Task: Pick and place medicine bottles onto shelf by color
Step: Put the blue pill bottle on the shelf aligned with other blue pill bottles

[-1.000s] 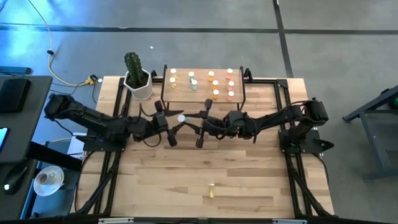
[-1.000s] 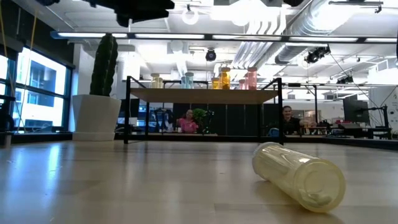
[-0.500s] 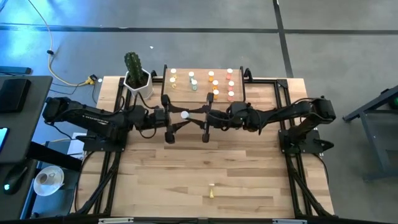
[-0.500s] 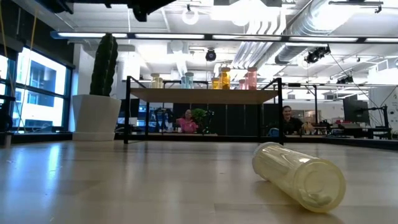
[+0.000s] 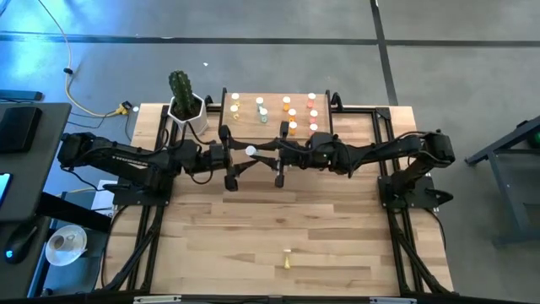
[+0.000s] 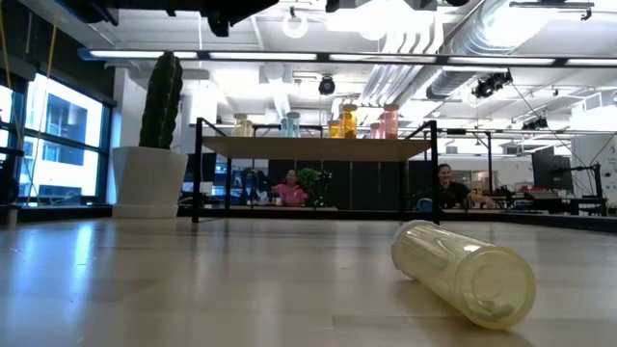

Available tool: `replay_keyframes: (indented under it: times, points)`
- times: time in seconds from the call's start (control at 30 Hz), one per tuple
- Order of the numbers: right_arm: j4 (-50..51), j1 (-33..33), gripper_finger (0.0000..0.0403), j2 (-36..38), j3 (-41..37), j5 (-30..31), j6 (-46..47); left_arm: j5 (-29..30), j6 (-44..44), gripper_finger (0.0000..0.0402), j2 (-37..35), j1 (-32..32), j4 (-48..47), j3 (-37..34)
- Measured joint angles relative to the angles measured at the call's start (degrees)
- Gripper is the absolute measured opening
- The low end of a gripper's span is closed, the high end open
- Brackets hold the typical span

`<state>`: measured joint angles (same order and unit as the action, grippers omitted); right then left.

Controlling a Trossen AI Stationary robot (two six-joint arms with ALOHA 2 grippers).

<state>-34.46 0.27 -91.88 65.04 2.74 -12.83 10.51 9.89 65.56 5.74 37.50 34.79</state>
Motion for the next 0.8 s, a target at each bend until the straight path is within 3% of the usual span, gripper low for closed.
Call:
replay_keyframes:
  times: [0.5, 0.8]
  points:
    - [1.7, -0.3, 0.0080, -0.1, 0.0, 0.0, -0.1, 0.0, 2.3, 0.0127, 0.0, 0.0, -0.2, 0.0]
    - [2.7, -0.3, 0.0080, -0.1, 0.0, 0.0, 0.2, 0.0, 3.8, 0.0097, 0.0, 0.0, -0.6, 0.0]
